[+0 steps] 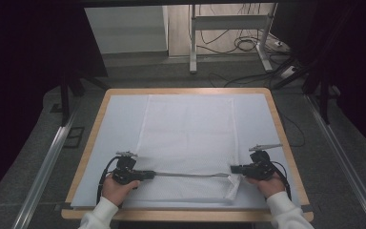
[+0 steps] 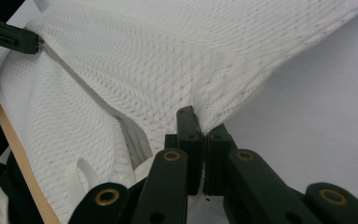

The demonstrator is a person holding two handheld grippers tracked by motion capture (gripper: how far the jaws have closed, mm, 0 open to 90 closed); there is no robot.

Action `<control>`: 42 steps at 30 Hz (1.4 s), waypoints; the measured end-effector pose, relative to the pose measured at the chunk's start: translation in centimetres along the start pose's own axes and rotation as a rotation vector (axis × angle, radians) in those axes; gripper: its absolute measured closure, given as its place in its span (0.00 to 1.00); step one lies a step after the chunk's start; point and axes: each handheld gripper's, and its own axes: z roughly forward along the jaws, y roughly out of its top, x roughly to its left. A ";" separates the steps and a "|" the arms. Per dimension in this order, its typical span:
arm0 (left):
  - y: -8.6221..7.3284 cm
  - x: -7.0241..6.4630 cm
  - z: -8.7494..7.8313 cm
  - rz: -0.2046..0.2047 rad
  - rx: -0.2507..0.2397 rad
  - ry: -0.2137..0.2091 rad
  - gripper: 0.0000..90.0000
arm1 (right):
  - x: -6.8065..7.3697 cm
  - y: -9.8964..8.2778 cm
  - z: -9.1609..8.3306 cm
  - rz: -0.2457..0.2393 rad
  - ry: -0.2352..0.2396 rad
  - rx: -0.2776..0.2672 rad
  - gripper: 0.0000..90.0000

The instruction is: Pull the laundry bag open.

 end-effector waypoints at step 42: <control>-1.2 2.2 -2.7 -0.048 -0.038 0.029 0.96 | -0.1 -0.1 0.0 -0.006 -0.012 0.005 0.97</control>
